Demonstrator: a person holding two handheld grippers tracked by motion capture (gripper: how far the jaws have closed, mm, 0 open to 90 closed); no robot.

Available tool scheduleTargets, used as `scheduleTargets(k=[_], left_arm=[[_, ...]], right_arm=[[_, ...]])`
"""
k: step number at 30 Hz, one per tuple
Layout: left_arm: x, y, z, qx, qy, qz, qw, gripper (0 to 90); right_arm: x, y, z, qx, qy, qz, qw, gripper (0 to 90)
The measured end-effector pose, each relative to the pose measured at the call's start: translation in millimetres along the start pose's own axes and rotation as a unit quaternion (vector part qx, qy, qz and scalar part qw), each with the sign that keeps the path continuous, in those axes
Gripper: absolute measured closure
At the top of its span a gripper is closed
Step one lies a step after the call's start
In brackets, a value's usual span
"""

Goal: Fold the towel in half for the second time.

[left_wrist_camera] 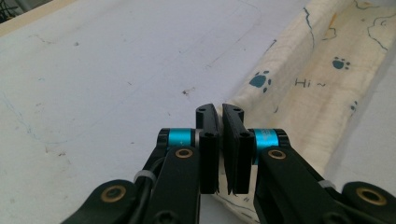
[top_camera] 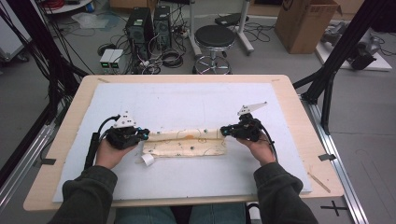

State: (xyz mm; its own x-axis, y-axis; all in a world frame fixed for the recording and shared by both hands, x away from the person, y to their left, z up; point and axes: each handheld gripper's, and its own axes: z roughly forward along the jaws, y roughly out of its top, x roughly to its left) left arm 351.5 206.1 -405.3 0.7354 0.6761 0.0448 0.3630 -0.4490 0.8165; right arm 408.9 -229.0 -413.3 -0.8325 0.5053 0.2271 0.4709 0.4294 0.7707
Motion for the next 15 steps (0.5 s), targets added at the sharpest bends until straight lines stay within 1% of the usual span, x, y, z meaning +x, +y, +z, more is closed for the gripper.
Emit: scheduleTargets(k=[1, 3, 7, 9, 12, 13, 15], left_arm=[[-0.7, -1.2, -0.7, 0.001, 0.000, 0.002, 1.0000, 84.9], [-2.1, -5.4, -1.2, 0.002, 0.001, 0.000, 1.0000, 84.6], [-4.6, -13.8, -2.7, 0.002, -0.006, -0.003, 1.0000, 84.5], [-6.6, -16.0, -3.9, 0.001, -0.009, 0.001, 1.0000, 84.4], [-9.7, -18.9, -5.5, 0.002, -0.011, 0.007, 0.9999, 84.2], [-10.4, -20.3, -5.6, 0.002, -0.011, 0.006, 0.9999, 84.2], [-11.4, -22.9, -5.9, 0.006, -0.011, 0.006, 0.9999, 83.8]], right_arm=[[1.1, -0.2, -0.5, 0.000, 0.001, -0.001, 1.0000, 83.8], [3.2, -1.0, -0.7, 0.000, 0.003, -0.005, 1.0000, 83.8], [6.9, -4.0, -0.1, 0.003, 0.006, -0.009, 0.9999, 83.7], [9.3, -5.8, 0.4, 0.007, 0.006, -0.014, 0.9999, 83.6], [12.2, -8.6, 0.0, 0.010, 0.007, -0.016, 0.9998, 83.6], [12.7, -9.8, 0.1, 0.010, 0.007, -0.019, 0.9997, 83.6], [15.3, -12.2, 0.1, 0.015, 0.009, -0.017, 0.9997, 83.5]])
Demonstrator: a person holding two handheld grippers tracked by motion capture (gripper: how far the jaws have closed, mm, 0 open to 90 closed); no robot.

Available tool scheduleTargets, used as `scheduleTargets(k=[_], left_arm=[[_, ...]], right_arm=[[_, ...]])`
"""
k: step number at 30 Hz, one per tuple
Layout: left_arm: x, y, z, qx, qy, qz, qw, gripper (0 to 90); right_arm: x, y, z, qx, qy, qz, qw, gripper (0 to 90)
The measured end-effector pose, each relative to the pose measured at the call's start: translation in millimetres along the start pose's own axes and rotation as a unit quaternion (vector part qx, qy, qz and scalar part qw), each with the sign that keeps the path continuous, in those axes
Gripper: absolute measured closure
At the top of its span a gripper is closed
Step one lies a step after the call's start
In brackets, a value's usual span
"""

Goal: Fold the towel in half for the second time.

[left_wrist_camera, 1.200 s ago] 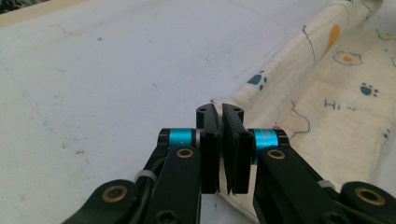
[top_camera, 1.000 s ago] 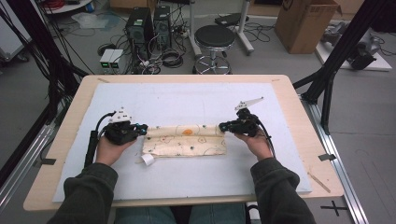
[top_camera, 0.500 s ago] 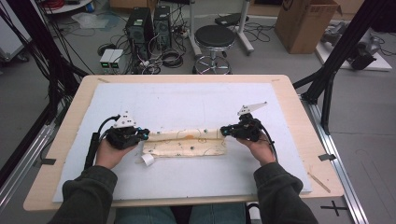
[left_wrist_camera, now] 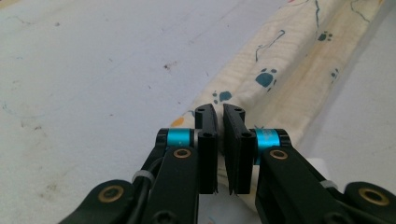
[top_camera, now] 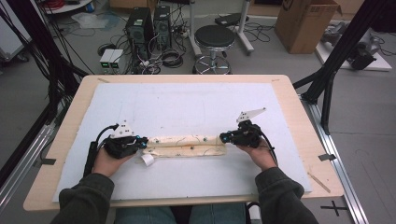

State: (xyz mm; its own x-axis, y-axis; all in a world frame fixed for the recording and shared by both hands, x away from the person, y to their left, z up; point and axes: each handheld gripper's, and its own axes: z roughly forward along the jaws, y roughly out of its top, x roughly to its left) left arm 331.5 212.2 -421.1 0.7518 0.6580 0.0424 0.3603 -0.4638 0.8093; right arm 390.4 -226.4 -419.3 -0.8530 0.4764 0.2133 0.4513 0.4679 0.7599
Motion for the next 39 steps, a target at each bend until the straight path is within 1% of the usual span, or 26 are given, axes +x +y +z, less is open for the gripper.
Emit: scheduleTargets(k=[2, 4, 5, 7, 9, 10, 12, 15, 17, 19, 22, 24, 25, 26, 29, 30, 32, 34, 35, 36, 38, 39], left_arm=[[-1.1, -2.0, -0.5, 0.006, 0.002, 0.003, 1.0000, 83.2], [-3.0, -4.2, -0.7, 0.005, 0.001, 0.003, 1.0000, 83.0], [-3.6, -4.4, -1.1, 0.011, -0.001, 0.006, 0.9999, 82.9], [-5.8, -4.4, -1.9, 0.010, 0.001, 0.007, 0.9999, 83.0], [-7.4, -4.0, -2.6, 0.010, -0.001, 0.012, 0.9999, 83.0], [-7.8, -4.1, -2.6, 0.013, -0.001, 0.016, 0.9998, 83.1], [-10.3, -4.6, -2.0, 0.021, -0.004, 0.020, 0.9996, 83.2], [-15.0, -4.8, -1.4, 0.032, -0.007, 0.035, 0.9989, 83.2], [-17.3, -5.2, -1.6, 0.035, -0.009, 0.040, 0.9986, 83.4], [-17.9, -5.8, -2.2, 0.037, -0.009, 0.041, 0.9984, 83.4], [-18.7, -10.6, -3.4, 0.031, -0.011, 0.035, 0.9988, 83.8], [-19.0, -15.6, -3.8, 0.029, -0.013, 0.027, 0.9991, 84.0], [-18.8, -17.0, -4.2, 0.029, -0.013, 0.029, 0.9991, 84.0], [-19.1, -17.7, -4.5, 0.028, -0.014, 0.027, 0.9991, 84.0], [-18.7, -17.9, -5.4, 0.028, -0.019, 0.025, 0.9991, 83.5], [-18.6, -18.1, -5.6, 0.027, -0.022, 0.024, 0.9991, 82.4], [-18.3, -17.9, -7.5, 0.024, -0.030, 0.015, 0.9991, 75.3], [-17.7, -16.8, -11.4, 0.017, -0.040, 0.016, 0.9989, 69.4], [-18.0, -15.9, -13.9, 0.010, -0.045, 0.015, 0.9988, 66.0], [-18.2, -14.7, -16.9, 0.004, -0.049, 0.013, 0.9987, 62.9], [-18.0, -11.5, -22.7, -0.010, -0.055, 0.013, 0.9983, 59.4], [-18.0, -9.7, -25.5, -0.017, -0.056, 0.013, 0.9982, 58.1]], right_arm=[[2.5, -1.9, 0.7, 0.002, -0.001, -0.004, 1.0000, 83.2], [4.3, -3.7, 1.8, 0.006, 0.000, -0.008, 1.0000, 83.3], [5.4, -4.4, 2.5, 0.011, -0.001, -0.011, 0.9999, 83.3], [7.3, -6.3, 3.0, 0.012, 0.000, -0.014, 0.9998, 83.3], [8.7, -8.5, 2.4, 0.013, -0.001, -0.015, 0.9998, 82.8], [8.4, -9.7, 2.0, 0.011, -0.001, -0.017, 0.9998, 82.8], [9.3, -11.9, 0.9, 0.013, 0.000, -0.013, 0.9998, 82.5], [10.2, -15.1, 0.4, 0.014, 0.000, -0.013, 0.9998, 81.1], [11.6, -16.8, 0.1, 0.016, -0.001, -0.019, 0.9997, 81.0], [13.1, -18.6, -0.6, 0.016, 0.000, -0.018, 0.9997, 80.9], [14.8, -21.1, -1.6, 0.017, 0.001, -0.020, 0.9997, 80.9], [15.6, -22.5, -1.9, 0.016, 0.000, -0.018, 0.9997, 80.8], [16.0, -22.8, -1.9, 0.016, 0.002, -0.020, 0.9997, 80.7], [16.3, -22.9, -1.9, 0.017, 0.002, -0.024, 0.9996, 80.6], [18.3, -23.4, -1.2, 0.022, 0.007, -0.024, 0.9994, 78.3], [18.3, -24.0, -1.2, 0.020, 0.013, -0.023, 0.9995, 77.0], [18.6, -24.9, -2.3, 0.019, 0.020, -0.023, 0.9994, 73.1], [19.8, -25.2, -4.5, 0.019, 0.027, -0.019, 0.9993, 66.5], [21.0, -24.9, -6.1, 0.018, 0.028, -0.018, 0.9993, 64.7], [22.0, -24.4, -8.2, 0.016, 0.029, -0.024, 0.9992, 63.2], [24.9, -22.7, -13.8, 0.007, 0.035, -0.023, 0.9991, 57.7], [25.6, -21.2, -16.7, 0.001, 0.035, -0.027, 0.9990, 55.6]])
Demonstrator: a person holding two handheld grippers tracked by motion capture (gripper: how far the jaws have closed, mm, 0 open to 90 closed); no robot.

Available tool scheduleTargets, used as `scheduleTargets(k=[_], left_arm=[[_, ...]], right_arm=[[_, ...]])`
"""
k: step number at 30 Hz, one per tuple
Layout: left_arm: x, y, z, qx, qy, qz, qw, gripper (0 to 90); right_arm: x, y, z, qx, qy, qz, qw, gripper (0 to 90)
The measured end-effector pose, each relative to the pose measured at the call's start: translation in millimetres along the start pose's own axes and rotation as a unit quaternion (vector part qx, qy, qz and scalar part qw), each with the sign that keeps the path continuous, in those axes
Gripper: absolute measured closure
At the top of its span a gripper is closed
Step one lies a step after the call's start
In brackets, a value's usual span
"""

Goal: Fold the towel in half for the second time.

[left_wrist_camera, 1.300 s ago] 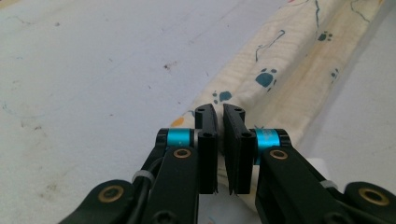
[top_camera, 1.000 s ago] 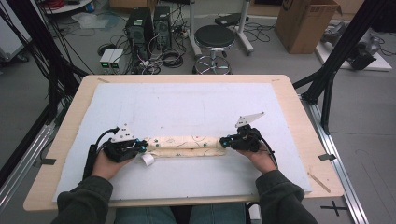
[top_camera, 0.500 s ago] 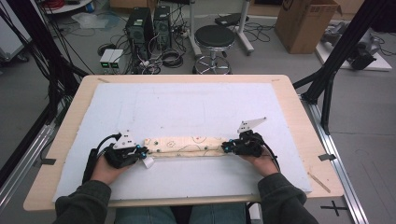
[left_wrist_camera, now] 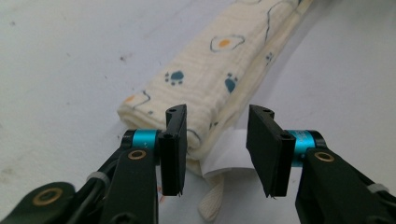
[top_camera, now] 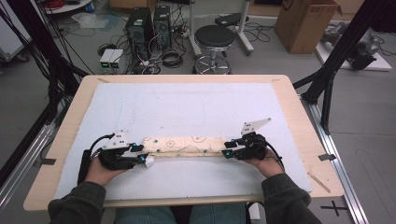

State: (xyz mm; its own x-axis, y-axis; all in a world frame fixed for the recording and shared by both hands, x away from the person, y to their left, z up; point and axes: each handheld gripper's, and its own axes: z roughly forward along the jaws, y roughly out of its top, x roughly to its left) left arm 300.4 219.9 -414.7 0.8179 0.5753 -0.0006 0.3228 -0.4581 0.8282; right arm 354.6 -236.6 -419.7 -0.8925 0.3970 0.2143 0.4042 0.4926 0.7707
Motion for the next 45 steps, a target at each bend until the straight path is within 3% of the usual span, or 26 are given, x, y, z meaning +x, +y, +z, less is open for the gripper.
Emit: scheduleTargets(k=[4, 7, 12, 15, 18, 22, 29, 40, 45], left_arm=[[4.4, 10.6, -4.0, -0.022, -0.001, -0.002, 0.9998, 60.8], [9.4, 17.5, 1.6, -0.032, 0.014, -0.017, 0.9992, 66.6], [17.4, 19.4, 24.0, -0.005, 0.034, -0.034, 0.9988, 78.6], [18.1, 17.9, 36.5, 0.008, 0.017, -0.042, 0.9989, 79.0], [13.4, 15.8, 44.0, 0.029, -0.004, -0.029, 0.9992, 78.7], [11.6, 11.2, 45.8, 0.049, -0.002, -0.021, 0.9985, 78.2], [10.3, 5.0, 43.1, 0.059, -0.002, -0.012, 0.9982, 75.7], [8.2, 1.5, 41.8, 0.065, 0.006, 0.007, 0.9978, 72.2], [8.0, 0.6, 41.9, 0.061, 0.009, 0.007, 0.9981, 70.5]], right_arm=[[-0.3, 7.7, -9.2, -0.028, 0.002, -0.003, 0.9996, 55.9], [-4.1, 15.0, -7.0, -0.030, -0.010, 0.002, 0.9995, 58.4], [-12.7, 23.7, 10.9, -0.024, -0.025, 0.014, 0.9993, 59.9], [-12.8, 26.0, 26.1, -0.006, -0.024, 0.013, 0.9996, 59.5], [-8.3, 27.7, 37.6, 0.005, -0.018, -0.001, 0.9998, 58.0], [-3.0, 27.1, 45.7, 0.031, -0.018, -0.022, 0.9991, 57.3], [-0.1, 16.9, 46.7, 0.058, -0.033, -0.038, 0.9971, 56.9], [1.8, 6.2, 40.0, 0.057, -0.045, -0.058, 0.9956, 54.8], [3.1, 2.6, 39.5, 0.050, -0.051, -0.071, 0.9949, 54.2]])
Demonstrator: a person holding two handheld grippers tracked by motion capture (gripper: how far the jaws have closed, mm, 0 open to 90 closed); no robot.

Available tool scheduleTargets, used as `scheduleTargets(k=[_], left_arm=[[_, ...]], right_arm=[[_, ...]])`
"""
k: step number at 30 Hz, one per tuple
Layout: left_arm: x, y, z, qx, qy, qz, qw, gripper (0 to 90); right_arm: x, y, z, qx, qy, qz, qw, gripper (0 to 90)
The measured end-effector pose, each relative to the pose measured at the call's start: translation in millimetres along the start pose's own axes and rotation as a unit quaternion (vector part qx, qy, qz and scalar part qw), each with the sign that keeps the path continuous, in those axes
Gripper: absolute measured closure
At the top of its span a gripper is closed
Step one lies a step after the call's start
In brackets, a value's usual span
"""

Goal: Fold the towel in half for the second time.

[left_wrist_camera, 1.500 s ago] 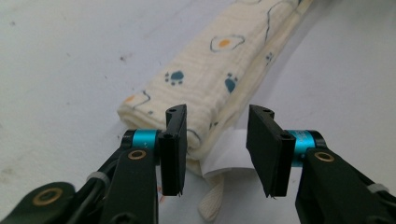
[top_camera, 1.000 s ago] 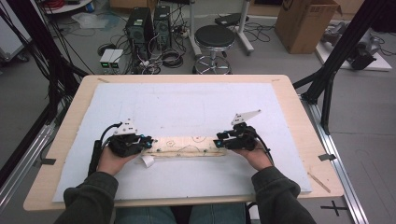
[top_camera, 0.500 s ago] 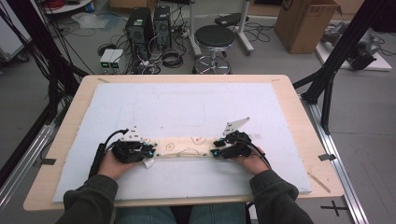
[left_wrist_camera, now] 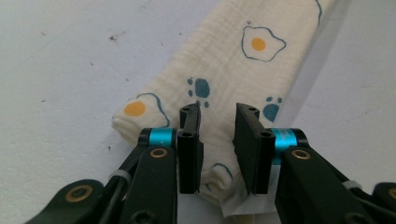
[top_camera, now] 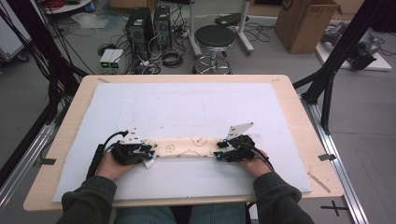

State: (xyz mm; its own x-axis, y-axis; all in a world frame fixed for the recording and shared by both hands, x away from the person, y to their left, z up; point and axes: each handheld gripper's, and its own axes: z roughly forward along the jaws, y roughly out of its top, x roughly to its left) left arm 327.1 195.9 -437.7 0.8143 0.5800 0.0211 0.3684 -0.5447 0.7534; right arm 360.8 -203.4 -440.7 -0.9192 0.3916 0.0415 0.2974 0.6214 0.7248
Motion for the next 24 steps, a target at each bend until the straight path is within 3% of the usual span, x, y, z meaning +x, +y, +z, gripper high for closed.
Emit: scheduleTargets(k=[3, 5, 7, 9, 11, 13, 17, 24], left_arm=[[1.1, 1.0, -1.5, -0.006, -0.001, -0.003, 1.0000, 65.7], [3.9, 2.4, -3.6, -0.025, -0.009, -0.012, 0.9996, 60.0], [6.1, 3.3, -6.5, -0.053, -0.014, -0.019, 0.9983, 54.1], [9.5, 2.9, -7.6, -0.065, -0.024, -0.030, 0.9972, 49.9], [12.4, 1.8, -6.2, -0.062, -0.018, -0.035, 0.9973, 45.8], [14.2, 0.6, -3.9, -0.053, -0.020, -0.037, 0.9977, 45.9], [12.9, -0.8, 0.3, -0.031, -0.020, -0.029, 0.9989, 45.7], [12.3, -1.7, 1.7, -0.022, -0.020, -0.029, 0.9991, 45.0]], right_arm=[[1.2, 0.3, 0.5, -0.001, -0.004, 0.002, 1.0000, 52.7], [1.3, 1.1, 0.4, -0.004, -0.002, -0.004, 1.0000, 52.1], [-0.1, 2.9, -3.2, -0.021, -0.007, -0.004, 0.9997, 51.2], [-2.4, 5.8, -9.1, -0.046, -0.006, 0.005, 0.9989, 49.9], [-6.0, 7.3, -13.2, -0.063, -0.012, 0.008, 0.9979, 48.1], [-8.7, 6.7, -12.7, -0.059, -0.015, 0.016, 0.9980, 46.0], [-9.5, 5.3, -7.7, -0.038, -0.015, 0.016, 0.9990, 42.1], [-7.6, 3.5, -2.4, -0.008, -0.016, 0.011, 0.9998, 39.6]])
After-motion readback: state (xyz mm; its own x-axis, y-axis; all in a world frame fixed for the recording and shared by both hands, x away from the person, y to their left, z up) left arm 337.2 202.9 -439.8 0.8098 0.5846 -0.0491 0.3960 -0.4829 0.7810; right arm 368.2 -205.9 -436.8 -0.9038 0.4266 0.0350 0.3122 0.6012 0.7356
